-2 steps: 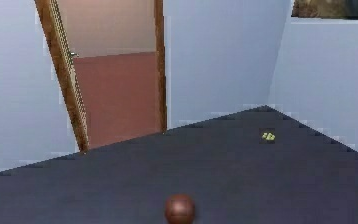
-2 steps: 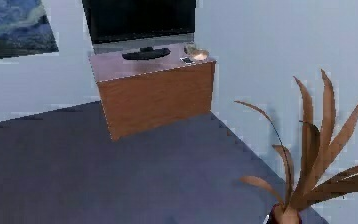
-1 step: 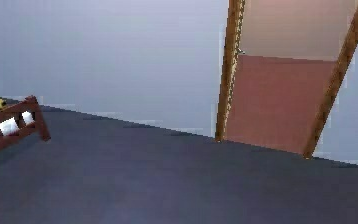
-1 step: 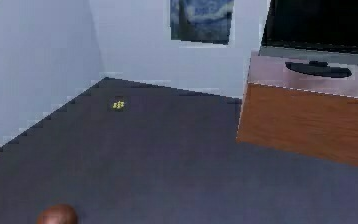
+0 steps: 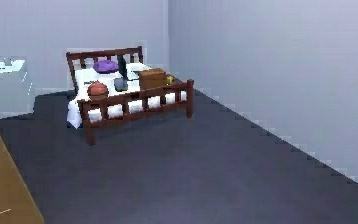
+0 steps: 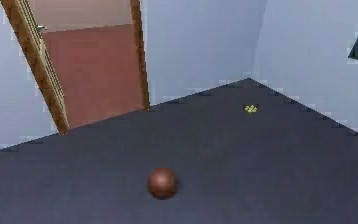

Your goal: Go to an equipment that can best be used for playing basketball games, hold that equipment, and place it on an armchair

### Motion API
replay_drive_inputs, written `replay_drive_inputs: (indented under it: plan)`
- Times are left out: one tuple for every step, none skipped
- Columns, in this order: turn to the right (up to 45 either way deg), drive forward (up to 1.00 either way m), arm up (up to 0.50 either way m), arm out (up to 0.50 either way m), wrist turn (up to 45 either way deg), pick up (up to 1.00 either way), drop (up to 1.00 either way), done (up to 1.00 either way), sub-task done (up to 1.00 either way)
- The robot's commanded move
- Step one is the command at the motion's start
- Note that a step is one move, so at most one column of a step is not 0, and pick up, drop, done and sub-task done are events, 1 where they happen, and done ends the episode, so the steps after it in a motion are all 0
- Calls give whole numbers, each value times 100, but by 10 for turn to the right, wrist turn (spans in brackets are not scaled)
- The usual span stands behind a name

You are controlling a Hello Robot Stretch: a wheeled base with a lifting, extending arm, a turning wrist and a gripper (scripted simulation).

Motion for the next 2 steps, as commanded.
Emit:
replay_drive_inputs:
  plan:
    - [450,0,0,0,0,0,0,0,0]
    - [450,0,0,0,0,0,0,0,0]
